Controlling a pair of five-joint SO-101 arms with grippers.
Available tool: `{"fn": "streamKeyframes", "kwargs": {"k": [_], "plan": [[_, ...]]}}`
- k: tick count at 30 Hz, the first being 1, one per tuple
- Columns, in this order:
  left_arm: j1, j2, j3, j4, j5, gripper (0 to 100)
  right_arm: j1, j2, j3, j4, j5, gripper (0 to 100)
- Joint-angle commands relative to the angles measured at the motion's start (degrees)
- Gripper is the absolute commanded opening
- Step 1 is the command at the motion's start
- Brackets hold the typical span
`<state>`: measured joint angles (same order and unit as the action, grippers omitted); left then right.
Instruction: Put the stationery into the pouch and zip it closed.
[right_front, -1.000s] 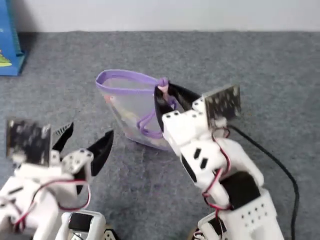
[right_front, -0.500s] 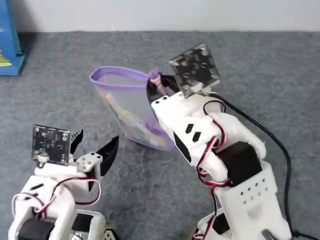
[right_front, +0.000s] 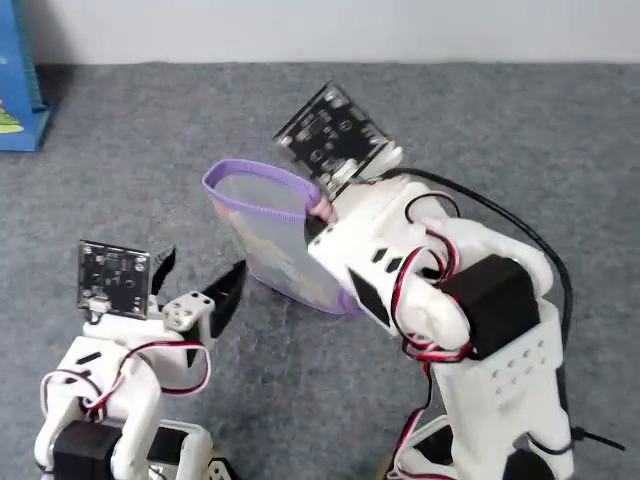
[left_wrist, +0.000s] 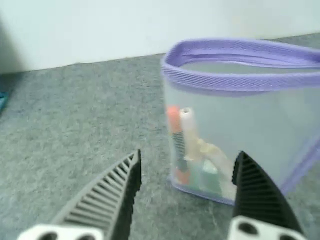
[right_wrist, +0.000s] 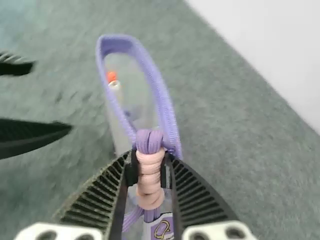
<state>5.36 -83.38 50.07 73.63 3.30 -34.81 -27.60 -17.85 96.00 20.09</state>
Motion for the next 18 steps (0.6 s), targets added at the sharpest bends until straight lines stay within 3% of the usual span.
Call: {"fn": "streamKeyframes", "kwargs": {"k": [1, 9, 13, 18], "plan": [[4.6, -0.4, 0.0, -1.1, 0.7, 29, -3.5, -0.4, -2.9, 2.4, 1.9, 0.7], [16.3, -0.4, 0.0, 1.3, 1.4, 32, -4.6, -0.4, -7.8, 2.9, 2.0, 0.7], [13.3, -0.5, -0.3, 0.9, 4.6, 34, -4.6, -0.4, -8.5, 2.8, 1.8, 0.7], [4.0, -0.5, 2.2, -1.7, 1.1, 34, -4.5, -0.5, -8.6, 2.4, 1.8, 0.7]]}}
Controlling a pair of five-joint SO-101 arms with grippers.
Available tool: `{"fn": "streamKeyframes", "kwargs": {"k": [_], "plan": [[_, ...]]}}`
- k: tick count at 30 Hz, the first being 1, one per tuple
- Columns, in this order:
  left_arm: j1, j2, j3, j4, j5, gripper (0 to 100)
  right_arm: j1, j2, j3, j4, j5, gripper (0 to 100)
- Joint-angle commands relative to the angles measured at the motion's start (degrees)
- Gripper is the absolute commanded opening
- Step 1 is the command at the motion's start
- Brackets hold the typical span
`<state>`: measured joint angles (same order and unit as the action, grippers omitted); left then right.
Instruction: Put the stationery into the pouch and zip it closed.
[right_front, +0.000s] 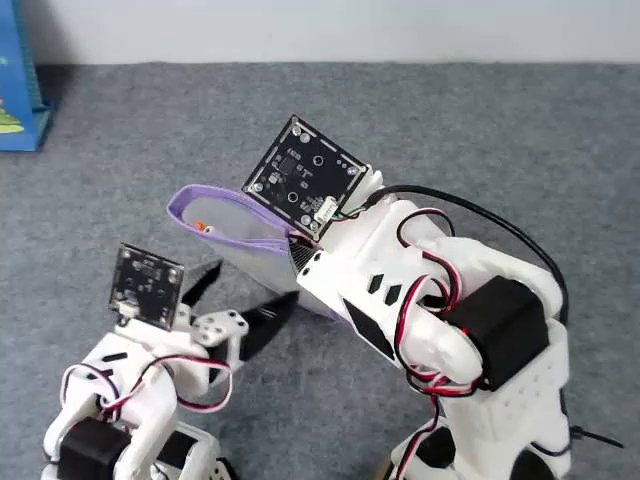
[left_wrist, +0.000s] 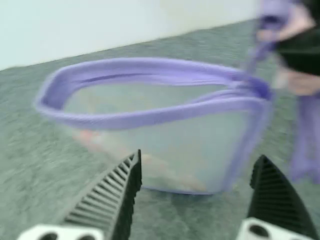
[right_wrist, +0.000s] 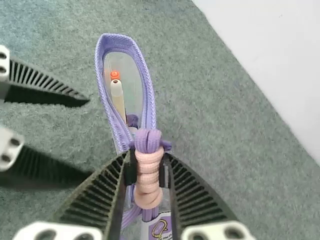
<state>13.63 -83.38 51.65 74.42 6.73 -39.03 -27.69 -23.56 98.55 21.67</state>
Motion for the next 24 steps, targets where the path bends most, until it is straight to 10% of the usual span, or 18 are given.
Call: {"fn": "streamKeyframes", "kwargs": {"k": [1, 16, 24], "plan": [[-5.8, -0.5, 1.5, -3.4, -3.4, 34, -0.4, -0.4, -2.9, -0.3, 0.3, 0.7], [-19.1, -0.1, 8.5, -25.5, -3.1, 31, -7.0, 0.3, -6.6, 0.3, 0.4, 0.7], [-19.3, -1.1, 5.7, -18.8, -3.2, 30, -7.5, 1.5, -6.2, 0.4, 0.1, 0.7]]}}
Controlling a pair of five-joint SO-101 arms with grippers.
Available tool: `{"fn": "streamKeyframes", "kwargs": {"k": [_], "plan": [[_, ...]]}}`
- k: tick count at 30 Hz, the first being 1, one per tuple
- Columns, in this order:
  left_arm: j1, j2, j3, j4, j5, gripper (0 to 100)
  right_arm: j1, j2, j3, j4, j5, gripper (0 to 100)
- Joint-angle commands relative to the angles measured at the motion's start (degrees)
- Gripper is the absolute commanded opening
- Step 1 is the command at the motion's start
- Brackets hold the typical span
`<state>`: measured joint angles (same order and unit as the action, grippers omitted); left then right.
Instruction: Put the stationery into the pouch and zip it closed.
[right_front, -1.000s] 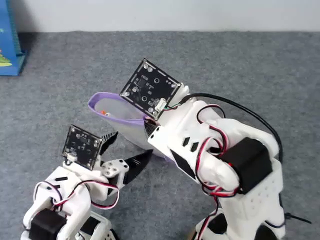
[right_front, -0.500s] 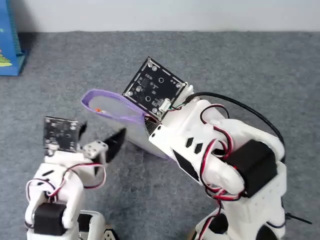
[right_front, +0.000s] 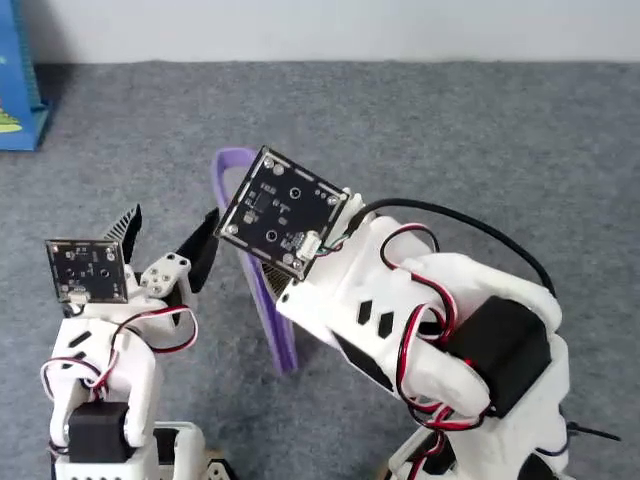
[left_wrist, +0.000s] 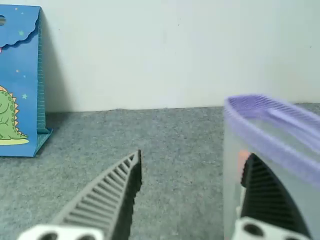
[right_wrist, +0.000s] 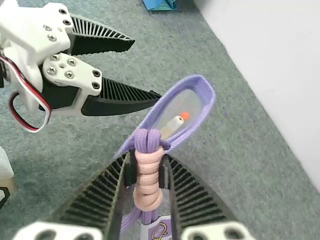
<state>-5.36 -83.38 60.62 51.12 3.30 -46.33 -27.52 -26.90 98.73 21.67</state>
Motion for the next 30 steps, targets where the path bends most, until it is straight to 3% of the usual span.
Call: {"fn": "streamKeyframes", "kwargs": {"k": [1, 8, 12, 19, 25, 30], "plan": [[-0.3, -1.9, -4.8, 8.1, 0.3, 30, -0.2, 1.9, -2.8, 0.2, -0.7, 0.7], [0.4, -14.6, -13.3, 27.8, -3.4, 31, -0.3, 5.6, -2.8, -0.2, -1.8, 0.7], [7.4, -21.8, -16.0, 35.8, -6.0, 34, -0.3, 6.9, -2.9, -0.8, -1.5, 0.7], [11.3, -18.8, -18.2, 37.2, -5.8, 34, -0.1, 8.0, -2.9, -2.2, -1.7, 0.7], [23.2, -18.9, -18.3, 38.2, -2.5, 34, -0.2, 7.9, -2.9, -2.9, -1.8, 0.7], [25.5, -18.5, -15.5, 33.8, -0.5, 34, -0.2, 7.9, -2.9, -2.9, -2.6, 0.7]]}}
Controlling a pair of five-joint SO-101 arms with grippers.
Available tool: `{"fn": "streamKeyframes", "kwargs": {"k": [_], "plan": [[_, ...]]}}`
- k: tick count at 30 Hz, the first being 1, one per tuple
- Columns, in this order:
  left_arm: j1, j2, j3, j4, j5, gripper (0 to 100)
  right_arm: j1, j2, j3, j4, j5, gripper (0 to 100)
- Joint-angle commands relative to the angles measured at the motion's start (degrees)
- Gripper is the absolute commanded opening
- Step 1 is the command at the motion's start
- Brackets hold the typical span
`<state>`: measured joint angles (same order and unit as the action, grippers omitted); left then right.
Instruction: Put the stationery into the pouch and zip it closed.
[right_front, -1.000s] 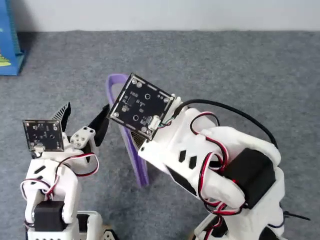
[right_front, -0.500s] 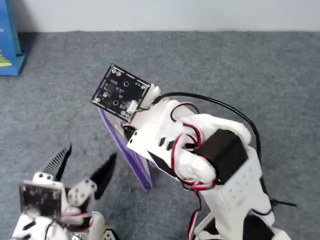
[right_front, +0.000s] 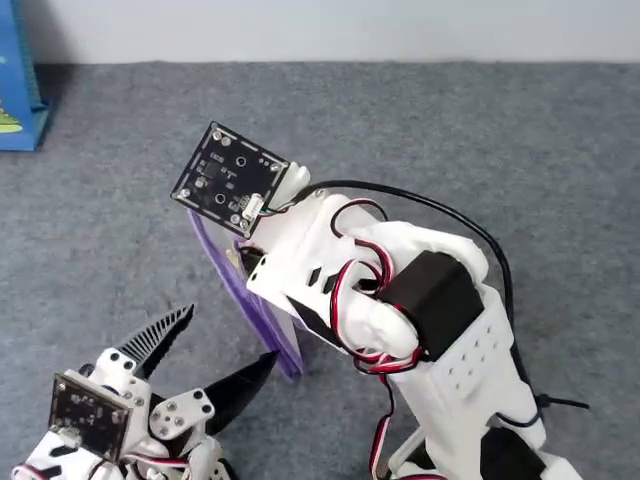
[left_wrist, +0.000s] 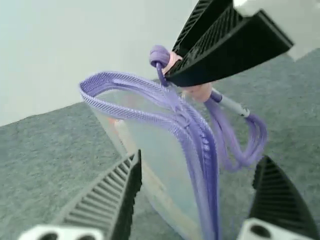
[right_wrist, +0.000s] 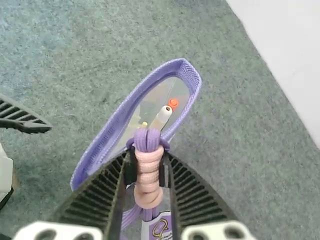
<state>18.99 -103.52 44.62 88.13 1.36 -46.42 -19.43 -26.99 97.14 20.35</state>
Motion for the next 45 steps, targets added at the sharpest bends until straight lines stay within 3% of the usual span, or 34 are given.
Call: {"fn": "streamKeyframes", "kwargs": {"k": [1, 10, 20, 33, 45], "plan": [[1.1, 1.6, 1.5, -4.4, 2.0, 34, -0.1, -0.2, -2.8, -1.4, -1.8, 0.7], [0.5, 1.5, 15.8, -15.3, 5.4, 34, 0.0, -0.7, -2.8, -1.4, -2.3, 0.7], [-11.8, 1.1, 14.2, -13.1, 5.4, 32, 0.2, -0.7, -3.2, -0.8, -2.3, 0.7], [-11.9, 1.1, 9.9, -12.2, 5.4, 31, 0.1, -0.8, -3.2, 2.7, -2.3, 0.7], [-11.7, 1.1, 10.0, -14.2, 1.5, 16, 0.1, -4.0, -2.8, 3.7, -2.3, 0.7]]}}
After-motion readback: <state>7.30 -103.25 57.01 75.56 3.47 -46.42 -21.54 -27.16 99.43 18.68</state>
